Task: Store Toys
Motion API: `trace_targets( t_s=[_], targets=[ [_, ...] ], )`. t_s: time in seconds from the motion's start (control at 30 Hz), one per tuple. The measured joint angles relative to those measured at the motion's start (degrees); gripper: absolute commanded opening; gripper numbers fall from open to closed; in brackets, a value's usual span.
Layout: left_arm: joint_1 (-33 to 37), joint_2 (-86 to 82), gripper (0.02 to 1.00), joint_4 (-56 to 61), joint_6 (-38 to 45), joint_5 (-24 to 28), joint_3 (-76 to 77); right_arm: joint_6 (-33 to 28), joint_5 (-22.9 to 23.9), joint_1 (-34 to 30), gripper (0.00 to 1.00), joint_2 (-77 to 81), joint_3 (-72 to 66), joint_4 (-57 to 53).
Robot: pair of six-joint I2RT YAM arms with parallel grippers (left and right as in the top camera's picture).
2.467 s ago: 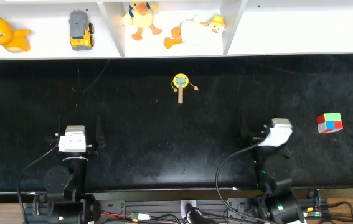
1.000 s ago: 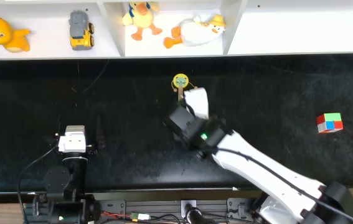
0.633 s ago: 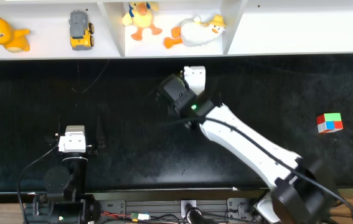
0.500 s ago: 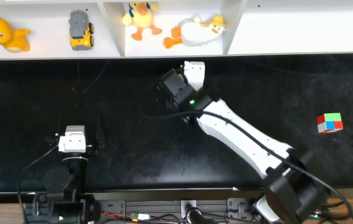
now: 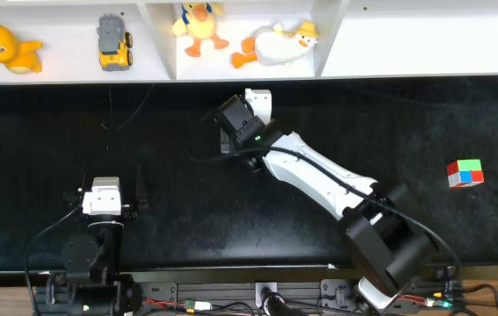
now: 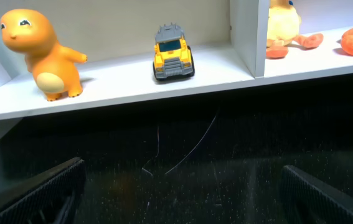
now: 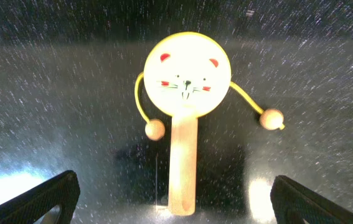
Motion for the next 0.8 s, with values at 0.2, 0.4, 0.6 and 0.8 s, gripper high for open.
trace_targets(
  t_s=[0.2,0.4,0.6,0.8],
  targets=[
    [0.0,0.0,0.998,0.0,0.0,0.0,0.0,-0.5,-1.6,0.0,0.996,1.5,0.0,-0.1],
    [0.0,0.0,0.998,0.0,0.0,0.0,0.0,-1.2,-1.5,-0.6,0.996,1.6,0.0,-0.4],
    [0.0,0.0,0.998,0.0,0.0,0.0,0.0,-1.9,-1.5,-1.8,0.958,1.7,0.0,-0.5],
    [0.0,0.0,0.998,0.0,0.0,0.0,0.0,-3.5,-2.8,-1.9,0.925,2.3,0.0,-0.5]
  ],
)
